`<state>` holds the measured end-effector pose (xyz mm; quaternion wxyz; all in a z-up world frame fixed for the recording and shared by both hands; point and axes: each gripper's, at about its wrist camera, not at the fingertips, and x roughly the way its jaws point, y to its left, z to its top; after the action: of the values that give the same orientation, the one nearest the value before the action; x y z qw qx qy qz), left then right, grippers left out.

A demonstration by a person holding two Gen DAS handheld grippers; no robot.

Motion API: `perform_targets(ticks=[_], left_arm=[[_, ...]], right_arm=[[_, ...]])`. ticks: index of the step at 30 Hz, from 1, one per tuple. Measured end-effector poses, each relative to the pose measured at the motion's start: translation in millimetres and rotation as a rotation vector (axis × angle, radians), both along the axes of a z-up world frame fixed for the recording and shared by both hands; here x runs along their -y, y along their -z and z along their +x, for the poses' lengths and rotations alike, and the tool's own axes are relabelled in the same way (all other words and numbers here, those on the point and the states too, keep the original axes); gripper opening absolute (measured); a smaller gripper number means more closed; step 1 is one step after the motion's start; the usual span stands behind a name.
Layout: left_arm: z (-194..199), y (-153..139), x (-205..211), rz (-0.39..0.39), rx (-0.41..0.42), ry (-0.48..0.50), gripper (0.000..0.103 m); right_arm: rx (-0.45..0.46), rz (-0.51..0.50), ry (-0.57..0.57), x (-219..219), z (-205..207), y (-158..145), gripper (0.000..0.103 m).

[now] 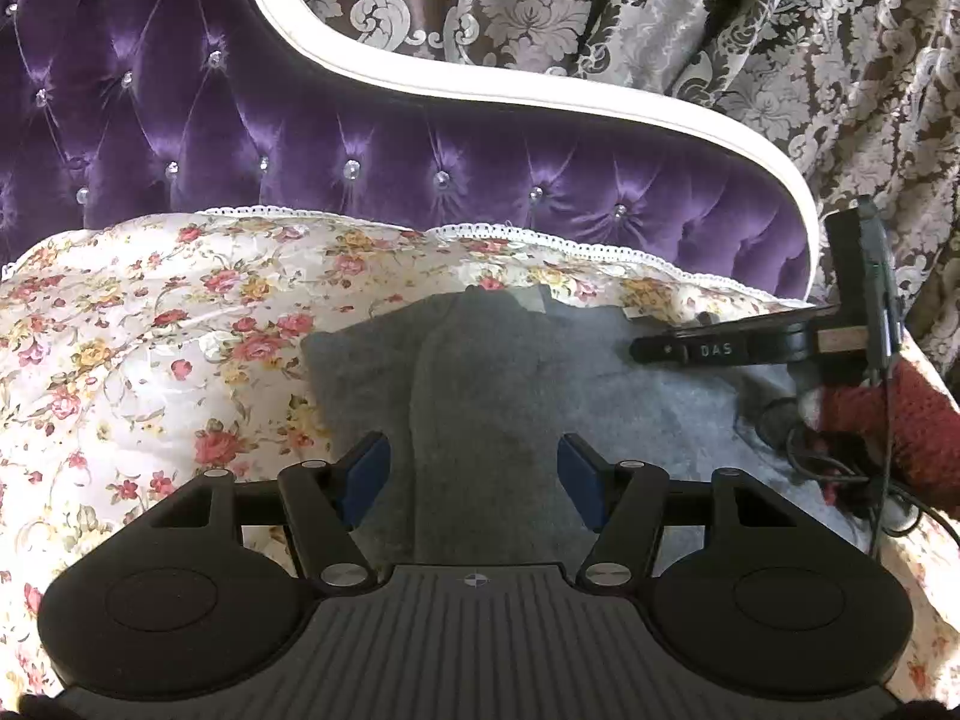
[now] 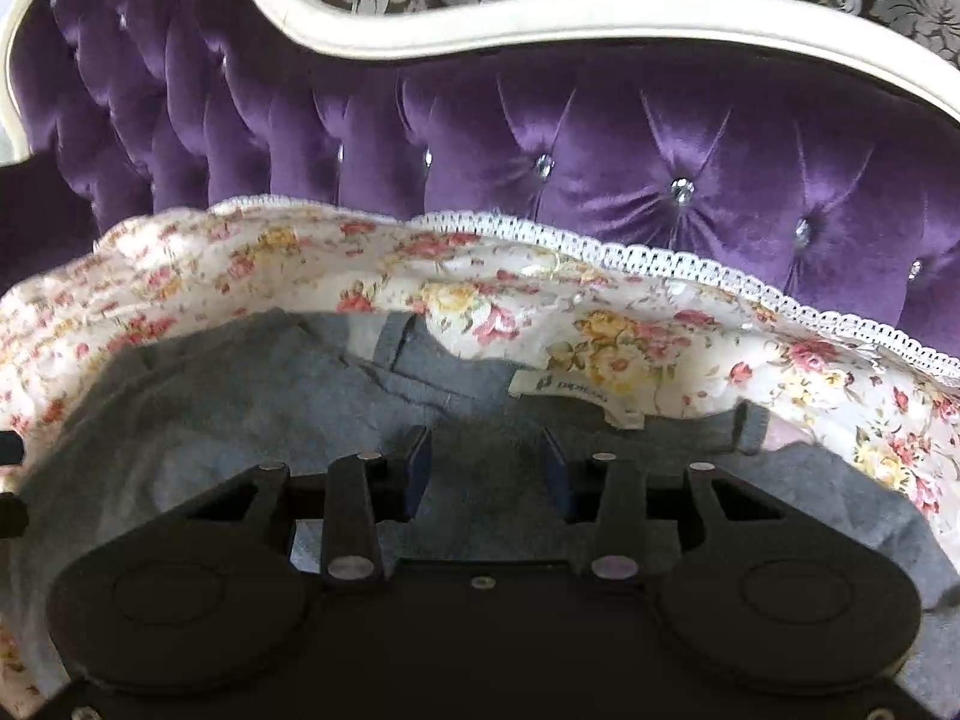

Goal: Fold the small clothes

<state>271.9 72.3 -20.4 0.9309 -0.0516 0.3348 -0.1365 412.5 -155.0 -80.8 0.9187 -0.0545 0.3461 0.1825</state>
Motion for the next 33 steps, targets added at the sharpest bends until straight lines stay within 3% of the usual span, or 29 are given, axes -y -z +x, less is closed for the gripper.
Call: perform_targets(ticks=[1, 2, 3, 8, 15, 16, 18, 20, 21, 23, 27, 31, 33], left_arm=[[-0.2, 0.2, 0.5, 0.001, 0.0, 0.002, 0.06], [-0.4, 0.2, 0.9, 0.001, 0.0, 0.003, 0.06], [-0.5, 0.3, 1.3, 0.001, 0.0, 0.005, 0.06], [0.4, 1.1, 2.3, -0.001, 0.0, 0.009, 0.06], [1.5, 3.4, 1.5, 0.011, -0.006, 0.011, 0.06], [1.1, 3.3, 0.7, 0.011, -0.005, 0.01, 0.06], [0.3, 2.5, -0.7, 0.013, -0.002, 0.005, 0.06], [-0.1, 0.9, -1.6, 0.012, 0.005, 0.002, 0.06], [-0.2, 0.1, -1.5, 0.01, 0.009, 0.002, 0.06], [0.3, -0.4, 0.4, 0.009, 0.012, 0.006, 0.06], [0.2, 3.2, 8.7, 0.025, 0.007, 0.031, 0.06], [2.9, 17.0, 13.5, 0.076, -0.027, 0.041, 0.06], [3.5, 21.5, 13.2, 0.107, -0.033, 0.037, 0.063]], right_arm=[[-0.002, -0.009, -0.003, -1.1, -0.5, 1.1, 0.034], [-0.002, -0.018, -0.004, -2.3, -1.2, 1.6, 0.014], [0.0, -0.022, -0.007, -3.3, -2.1, 1.4, 0.008], [0.068, -0.047, 0.032, -5.5, 4.7, -10.0, 0.007], [-0.025, -0.008, 0.084, -2.4, 34.7, 9.2, 0.005], [-0.011, 0.021, 0.095, 2.0, 32.1, 8.5, 0.007], [0.004, 0.091, 0.118, 15.1, 26.2, 2.4, 0.025], [0.034, 0.179, 0.144, 33.6, 15.7, -8.1, 0.059], [0.046, 0.216, 0.156, 44.0, 9.3, -13.5, 0.063], [0.055, 0.237, 0.176, 59.8, -2.9, -22.4, 0.063], [0.034, 0.169, 0.124, 65.4, -30.2, -23.5, 0.063], [0.009, -0.012, 0.056, 53.4, -49.5, -3.0, 0.067], [0.016, -0.08, 0.075, 58.7, -53.0, 8.9, 0.073]])
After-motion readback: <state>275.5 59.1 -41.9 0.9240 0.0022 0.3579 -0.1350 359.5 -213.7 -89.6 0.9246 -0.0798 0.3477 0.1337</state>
